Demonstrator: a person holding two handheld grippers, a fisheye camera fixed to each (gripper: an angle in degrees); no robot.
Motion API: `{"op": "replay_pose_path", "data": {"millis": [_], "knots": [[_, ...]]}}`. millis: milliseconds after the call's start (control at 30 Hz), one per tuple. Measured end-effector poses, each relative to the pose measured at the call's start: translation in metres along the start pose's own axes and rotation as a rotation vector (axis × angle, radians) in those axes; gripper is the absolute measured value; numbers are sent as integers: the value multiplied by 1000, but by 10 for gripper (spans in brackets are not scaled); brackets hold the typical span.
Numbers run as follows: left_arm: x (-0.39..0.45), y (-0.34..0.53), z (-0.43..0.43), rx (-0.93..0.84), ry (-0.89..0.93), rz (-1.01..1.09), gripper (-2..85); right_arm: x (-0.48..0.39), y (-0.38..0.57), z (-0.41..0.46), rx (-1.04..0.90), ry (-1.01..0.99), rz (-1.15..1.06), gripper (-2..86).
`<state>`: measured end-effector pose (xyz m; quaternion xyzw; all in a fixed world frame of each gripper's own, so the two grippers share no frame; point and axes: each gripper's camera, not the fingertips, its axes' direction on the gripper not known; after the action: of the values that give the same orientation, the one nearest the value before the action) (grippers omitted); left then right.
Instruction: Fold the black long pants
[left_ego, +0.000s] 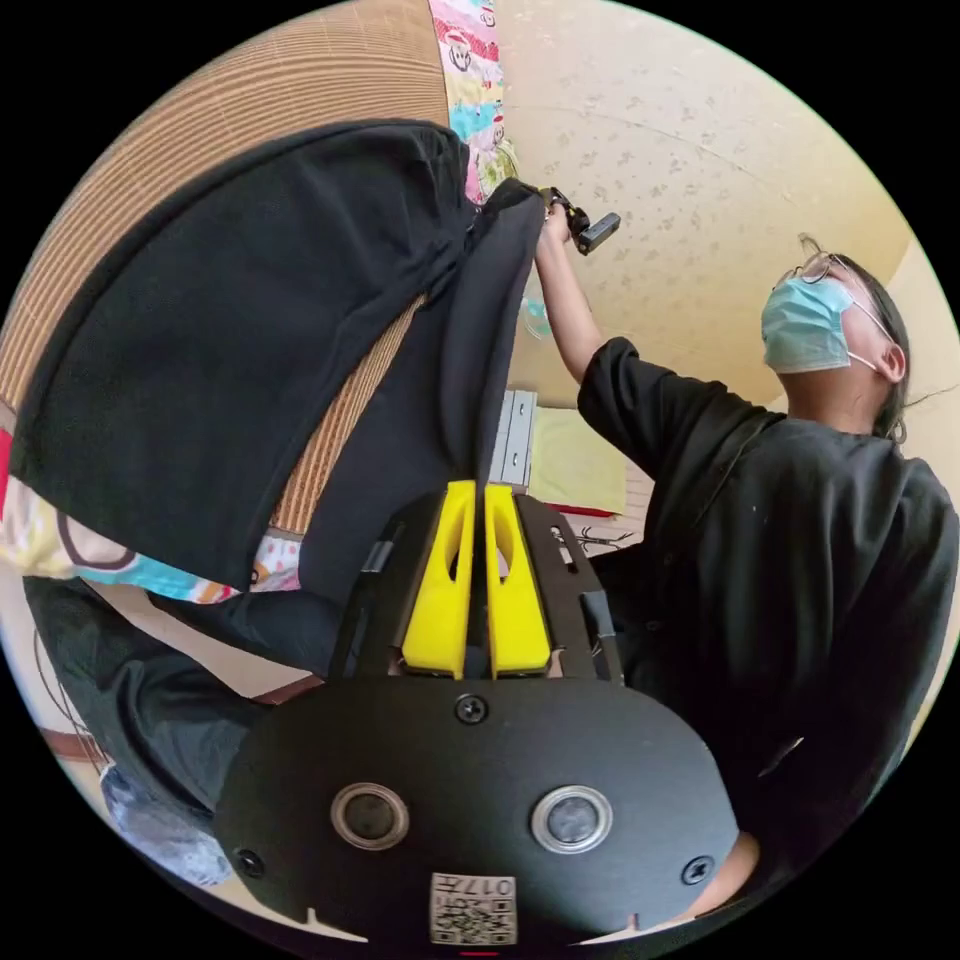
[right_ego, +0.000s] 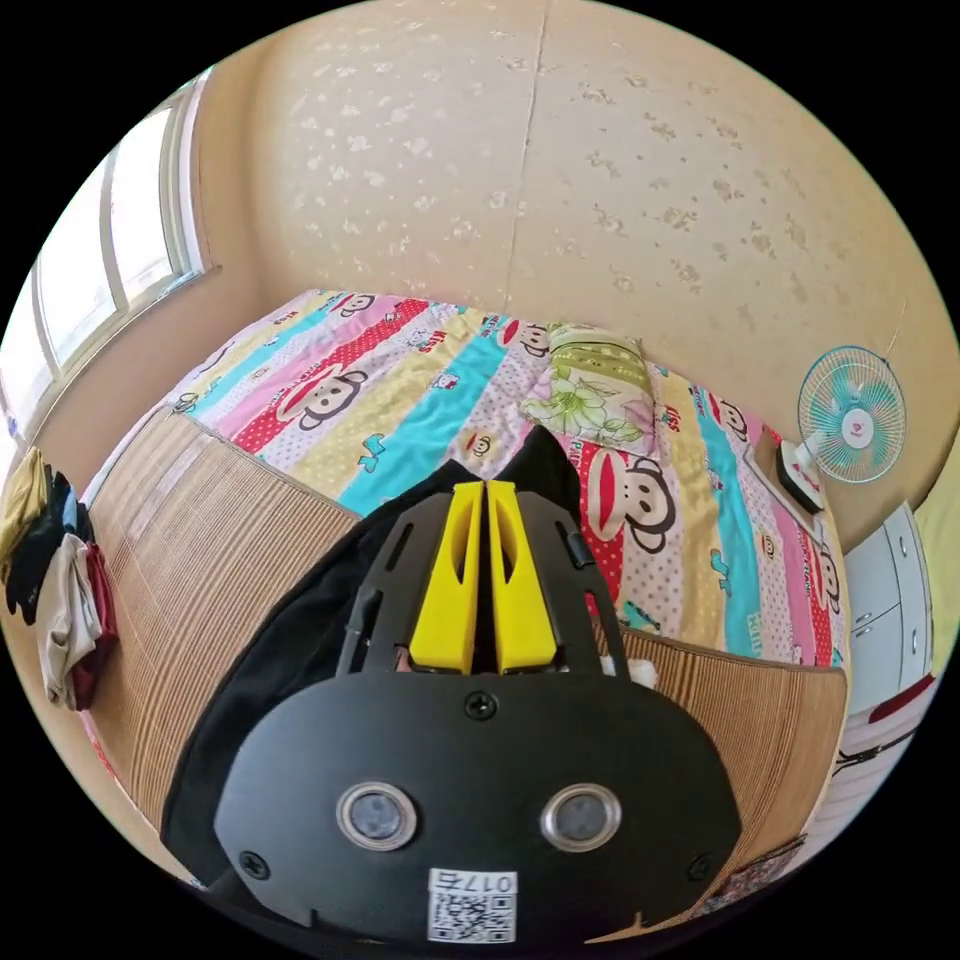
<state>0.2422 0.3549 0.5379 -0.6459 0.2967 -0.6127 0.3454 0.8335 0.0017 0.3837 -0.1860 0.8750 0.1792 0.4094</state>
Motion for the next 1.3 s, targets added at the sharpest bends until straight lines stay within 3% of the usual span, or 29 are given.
{"op": "replay_pose_path", "data": {"millis": [133, 267, 467, 633, 700, 767, 867, 967, 1167, 1300], "knots": [[-11, -14, -74, 173, -164, 2, -6, -71, -4, 80, -80, -52, 70, 6], [-45, -31, -87, 164, -402, -52, -5, -109, 10, 146, -197, -54, 115, 6], [-52, -38, -77, 108, -465, -10, -5, -147, 24, 190, -250, 33, 9, 6], [-22, -29, -85, 122, -168, 145, -5, -143, 18, 168, -157, 105, 32, 6], [-20, -28, -89, 128, -208, 128, -4, -140, 18, 176, -195, 52, 19, 8], [-30, -29, -90, 108, -378, 43, -1, -131, 19, 178, -221, 8, 71, 11], [-35, -31, -85, 65, -434, 35, 11, -117, 33, 153, -162, -29, 126, 26], [-33, -29, -86, 66, -431, 10, 29, -116, 69, 114, -191, -114, 23, 47], [13, -55, -94, 21, -561, 100, 71, -74, 227, 3, -389, -322, -61, 80], [27, -92, -82, -65, -597, 172, 80, -32, 355, -42, -563, -335, 117, 98]]}}
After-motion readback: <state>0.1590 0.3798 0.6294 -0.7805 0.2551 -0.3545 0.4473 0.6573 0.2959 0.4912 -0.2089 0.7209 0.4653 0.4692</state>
